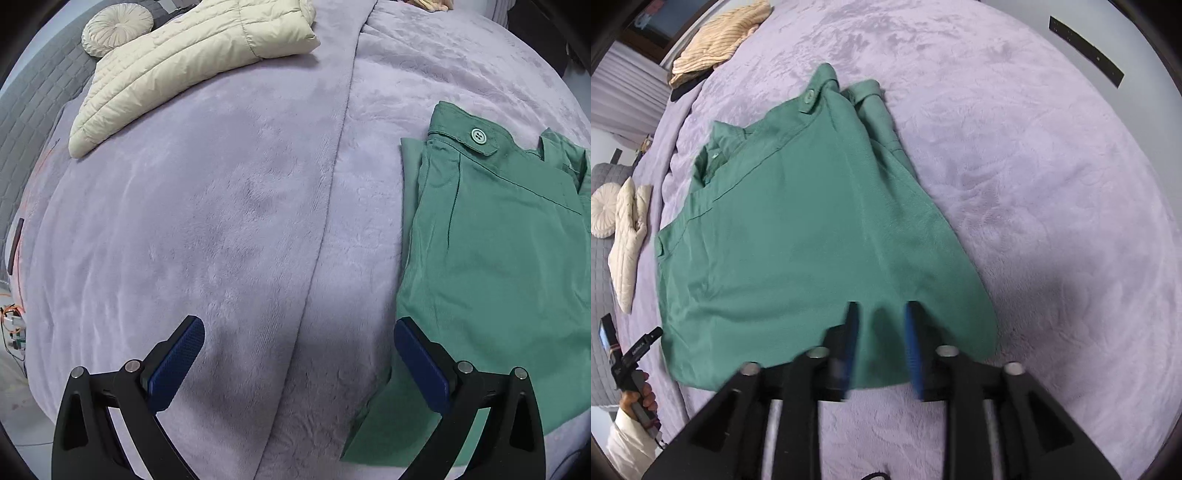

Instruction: Fold small clothes

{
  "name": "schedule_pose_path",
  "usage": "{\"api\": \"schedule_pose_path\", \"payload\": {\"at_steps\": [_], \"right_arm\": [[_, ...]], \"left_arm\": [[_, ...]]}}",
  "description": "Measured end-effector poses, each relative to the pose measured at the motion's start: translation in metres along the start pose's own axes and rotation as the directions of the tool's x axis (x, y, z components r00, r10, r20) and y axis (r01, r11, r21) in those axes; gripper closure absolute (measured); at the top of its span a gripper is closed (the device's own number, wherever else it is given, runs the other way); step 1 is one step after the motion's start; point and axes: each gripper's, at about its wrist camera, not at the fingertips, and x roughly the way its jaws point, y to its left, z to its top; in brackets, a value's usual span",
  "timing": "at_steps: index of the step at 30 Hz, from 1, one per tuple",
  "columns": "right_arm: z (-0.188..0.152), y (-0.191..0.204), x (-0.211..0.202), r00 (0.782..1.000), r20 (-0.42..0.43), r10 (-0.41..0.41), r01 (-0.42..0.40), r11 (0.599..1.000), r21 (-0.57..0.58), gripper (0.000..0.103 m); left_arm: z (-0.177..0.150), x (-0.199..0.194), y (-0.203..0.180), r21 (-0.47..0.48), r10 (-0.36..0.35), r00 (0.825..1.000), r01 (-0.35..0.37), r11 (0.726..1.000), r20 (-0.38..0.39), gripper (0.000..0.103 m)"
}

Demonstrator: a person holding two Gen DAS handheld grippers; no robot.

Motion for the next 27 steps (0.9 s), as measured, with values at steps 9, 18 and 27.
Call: {"api": "schedule_pose_path", "payload": {"at_steps": [9, 18, 27], "right_arm": [[-0.049, 0.042, -0.013, 0.994, -0.033, 0.106, -0.106, 0.994, 0.021, 0.044], [-0.099, 0.09, -0.007, 0.978, -0.105, 0.182, -0.18, 0.983, 0.028, 0.034], [-0.125, 0.13, 0.009, 0.963, -0.163, 0.217, -0.217, 0.976, 0.016, 0.028]], "left_arm": [[-0.065, -0.035, 0.009, 0.027, -0.067, 0.997, 0.068, 0.997, -0.047, 0.0], [-0.087, -0.048, -0.007, 0.093, -0.142, 0.987, 0.149, 0.984, -0.081, 0.0], [-0.098, -0.06, -0.004, 0.066, -0.219, 0.973, 0.224, 0.972, -0.072, 0.0]]}}
